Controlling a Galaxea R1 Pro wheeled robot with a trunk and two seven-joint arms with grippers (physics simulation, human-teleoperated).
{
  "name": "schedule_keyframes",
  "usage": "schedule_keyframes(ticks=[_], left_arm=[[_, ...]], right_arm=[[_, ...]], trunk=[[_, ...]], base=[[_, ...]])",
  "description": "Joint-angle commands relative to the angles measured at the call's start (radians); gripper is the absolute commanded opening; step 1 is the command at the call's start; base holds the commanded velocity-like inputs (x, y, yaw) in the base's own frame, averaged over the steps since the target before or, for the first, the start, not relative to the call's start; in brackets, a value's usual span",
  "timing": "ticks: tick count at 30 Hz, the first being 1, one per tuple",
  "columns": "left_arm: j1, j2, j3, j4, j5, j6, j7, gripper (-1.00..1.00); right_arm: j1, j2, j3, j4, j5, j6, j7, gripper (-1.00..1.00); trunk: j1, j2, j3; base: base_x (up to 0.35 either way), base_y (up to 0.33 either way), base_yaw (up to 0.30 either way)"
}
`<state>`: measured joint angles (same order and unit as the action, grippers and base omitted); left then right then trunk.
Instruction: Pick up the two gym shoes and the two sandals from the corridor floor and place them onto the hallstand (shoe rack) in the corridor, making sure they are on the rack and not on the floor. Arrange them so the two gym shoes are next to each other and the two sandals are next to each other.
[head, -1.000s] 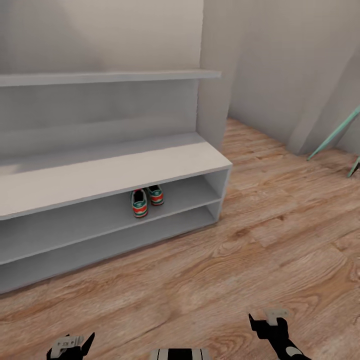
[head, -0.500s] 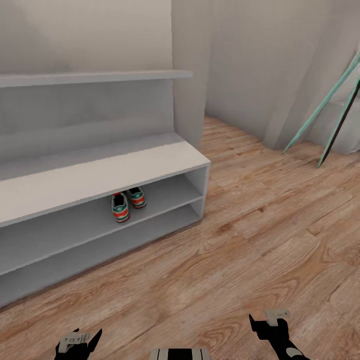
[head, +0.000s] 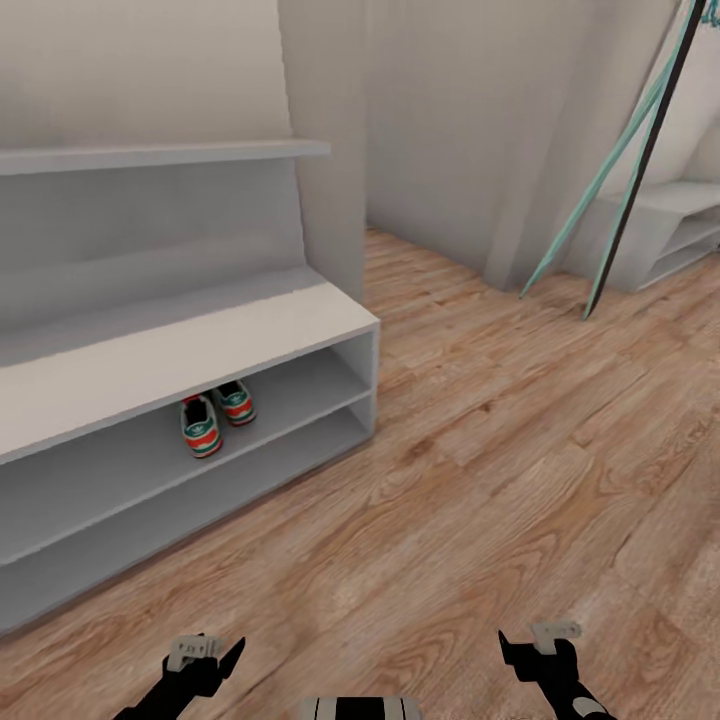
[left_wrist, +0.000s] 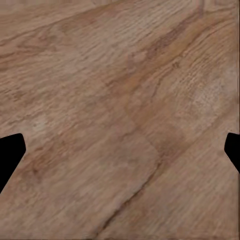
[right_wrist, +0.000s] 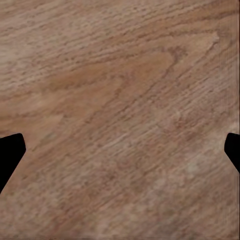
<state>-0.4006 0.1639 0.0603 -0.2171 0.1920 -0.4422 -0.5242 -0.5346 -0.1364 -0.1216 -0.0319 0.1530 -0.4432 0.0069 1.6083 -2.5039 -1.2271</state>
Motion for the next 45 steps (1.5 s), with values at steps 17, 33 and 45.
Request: schedule_keyframes(ticks=[17, 33, 45], left_arm=[[0.019, 0.031, 0.023, 0.011, -0.04, -0.019, -0.007, 1.0], [0.036, 0.048, 0.062, 0.014, -0.018, -0.053, -0.007, 1.0], [0.039, 0.047, 0.063, 0.016, -0.019, -0.055, -0.007, 1.0]], right_arm=[[-0.001, 0.0, -0.009, 0.001, 0.01, -0.003, 0.001, 1.0], [-0.001, 0.002, -0.009, 0.001, 0.01, -0.003, 0.001, 1.0], [-0.001, 0.003, -0.009, 0.001, 0.01, -0.003, 0.001, 1.0]], trunk=[[0.0, 0.0, -0.001], [0.0, 0.0, -0.001], [0.0, 0.0, -0.001]], base=[[0.0, 0.0, -0.208], [0.0, 0.0, -0.267], [0.001, 0.0, -0.274]])
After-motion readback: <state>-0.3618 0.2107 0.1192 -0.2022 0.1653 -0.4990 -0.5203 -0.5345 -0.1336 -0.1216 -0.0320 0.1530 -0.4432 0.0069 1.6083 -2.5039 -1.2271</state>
